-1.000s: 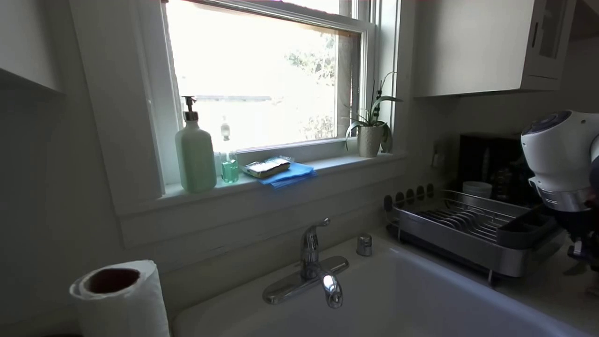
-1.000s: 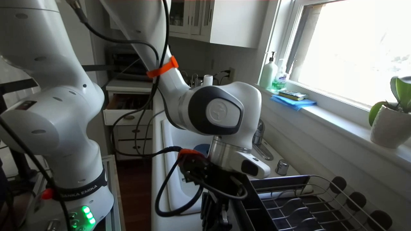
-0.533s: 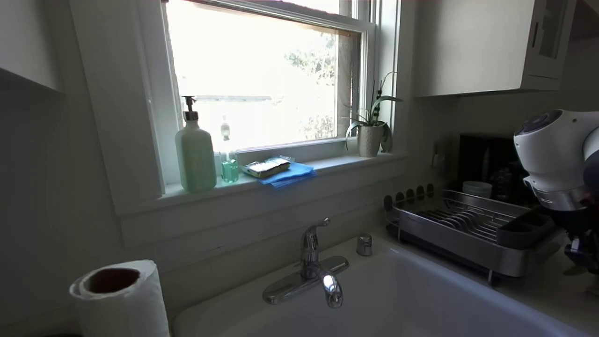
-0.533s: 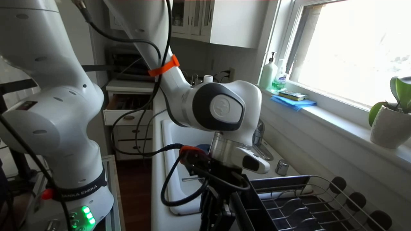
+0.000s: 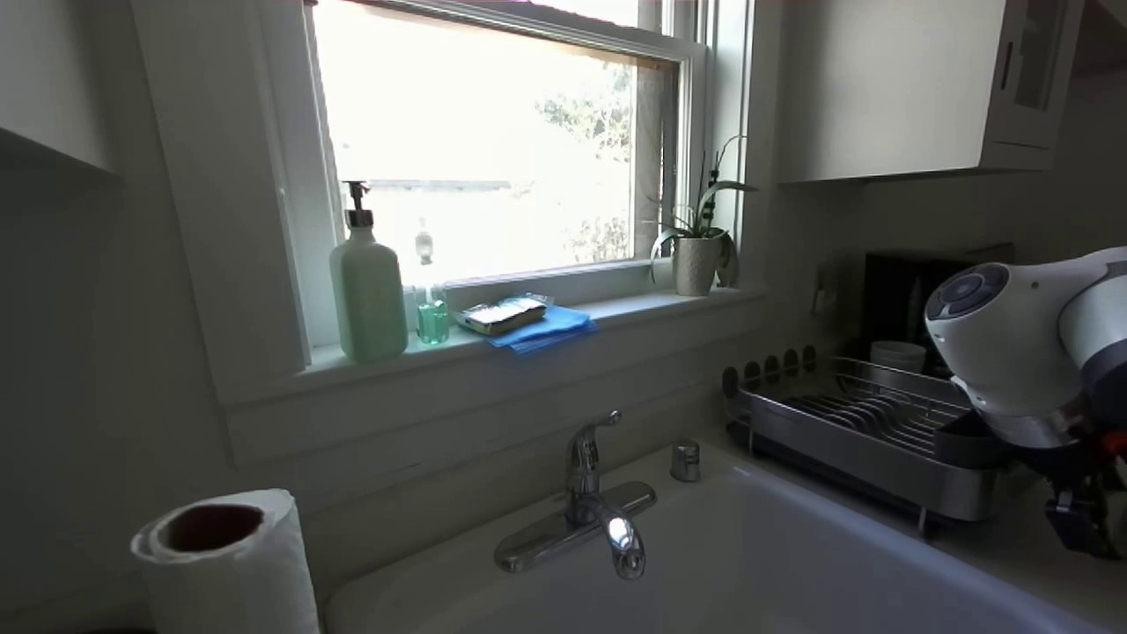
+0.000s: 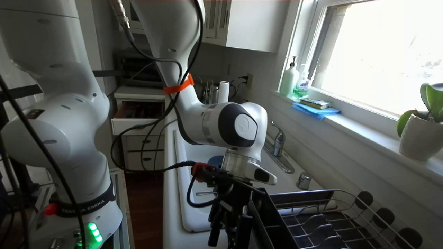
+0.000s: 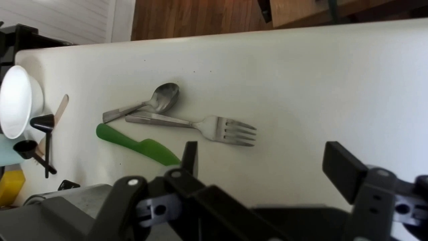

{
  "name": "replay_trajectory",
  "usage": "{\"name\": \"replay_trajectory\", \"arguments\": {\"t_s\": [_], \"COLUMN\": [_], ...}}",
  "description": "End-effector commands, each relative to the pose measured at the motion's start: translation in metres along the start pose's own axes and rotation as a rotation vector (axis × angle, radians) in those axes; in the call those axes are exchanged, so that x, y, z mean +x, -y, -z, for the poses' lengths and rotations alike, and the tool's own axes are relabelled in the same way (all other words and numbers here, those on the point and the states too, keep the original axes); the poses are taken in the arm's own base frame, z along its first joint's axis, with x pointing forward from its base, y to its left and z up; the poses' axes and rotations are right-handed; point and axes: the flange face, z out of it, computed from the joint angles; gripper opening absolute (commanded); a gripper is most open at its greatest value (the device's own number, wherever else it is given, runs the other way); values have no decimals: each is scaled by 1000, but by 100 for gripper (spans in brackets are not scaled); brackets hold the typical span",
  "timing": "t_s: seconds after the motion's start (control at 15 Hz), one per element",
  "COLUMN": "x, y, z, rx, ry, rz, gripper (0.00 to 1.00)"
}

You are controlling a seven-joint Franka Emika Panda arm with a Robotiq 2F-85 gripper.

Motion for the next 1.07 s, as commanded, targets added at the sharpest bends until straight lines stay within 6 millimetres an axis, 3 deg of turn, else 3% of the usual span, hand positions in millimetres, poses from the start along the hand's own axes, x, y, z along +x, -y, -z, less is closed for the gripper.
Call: {"name": "replay_trajectory", "arguments": {"t_s": [0.0, 0.4, 1.0], "x": [5, -2, -16], "y": [11, 16, 7], "z": [-14, -37, -42], "rx": [-142, -202, -99], "ry": [30, 25, -50], "rz": [50, 32, -137], "gripper": [100, 100, 100]}}
